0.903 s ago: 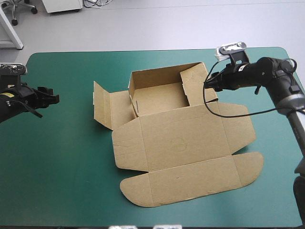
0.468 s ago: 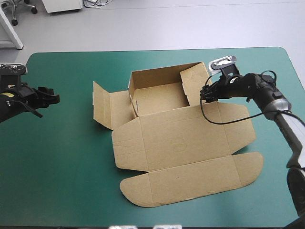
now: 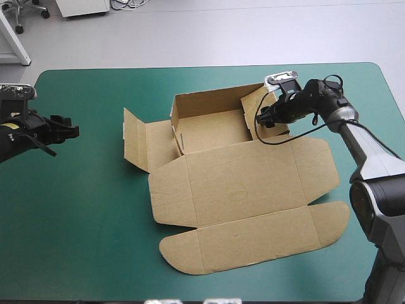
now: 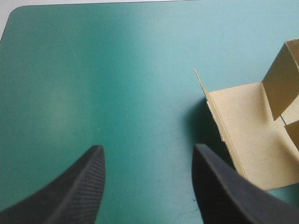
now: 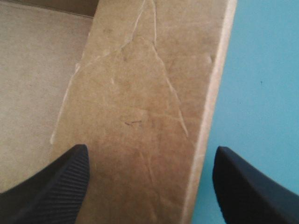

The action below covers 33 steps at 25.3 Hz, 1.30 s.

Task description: Fold the box

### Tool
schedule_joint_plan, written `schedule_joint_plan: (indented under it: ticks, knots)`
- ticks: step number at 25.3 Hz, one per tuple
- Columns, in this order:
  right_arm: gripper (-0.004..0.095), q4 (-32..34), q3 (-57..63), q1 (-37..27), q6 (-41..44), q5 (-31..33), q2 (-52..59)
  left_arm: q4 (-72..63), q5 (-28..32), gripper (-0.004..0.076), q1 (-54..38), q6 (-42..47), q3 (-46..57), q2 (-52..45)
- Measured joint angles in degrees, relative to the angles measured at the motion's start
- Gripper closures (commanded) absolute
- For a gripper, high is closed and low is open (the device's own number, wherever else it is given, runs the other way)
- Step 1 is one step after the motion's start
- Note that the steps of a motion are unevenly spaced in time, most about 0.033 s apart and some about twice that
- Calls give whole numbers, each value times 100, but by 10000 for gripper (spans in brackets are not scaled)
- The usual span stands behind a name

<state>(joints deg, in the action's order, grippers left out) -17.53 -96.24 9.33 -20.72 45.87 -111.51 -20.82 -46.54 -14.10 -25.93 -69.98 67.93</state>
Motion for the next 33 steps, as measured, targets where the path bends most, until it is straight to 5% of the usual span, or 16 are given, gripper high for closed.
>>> schedule_joint_plan:
  ticks: [8, 12, 22, 33]
  knots:
    - [796, 370, -521, 0, 142, 403, -423, 0, 0, 323, 0, -4, 0, 0]
    - [927, 625, -584, 6, 236, 403, -436, 0, 0, 323, 0, -4, 0, 0]
    - [922, 886, -619, 7, 738, 367, -436, -64, 6, 323, 0, -4, 116, 0]
    - [923, -289, -2095, -780, 498, 856, -272, -262, 603, 323, -6, -46, 844, 7]
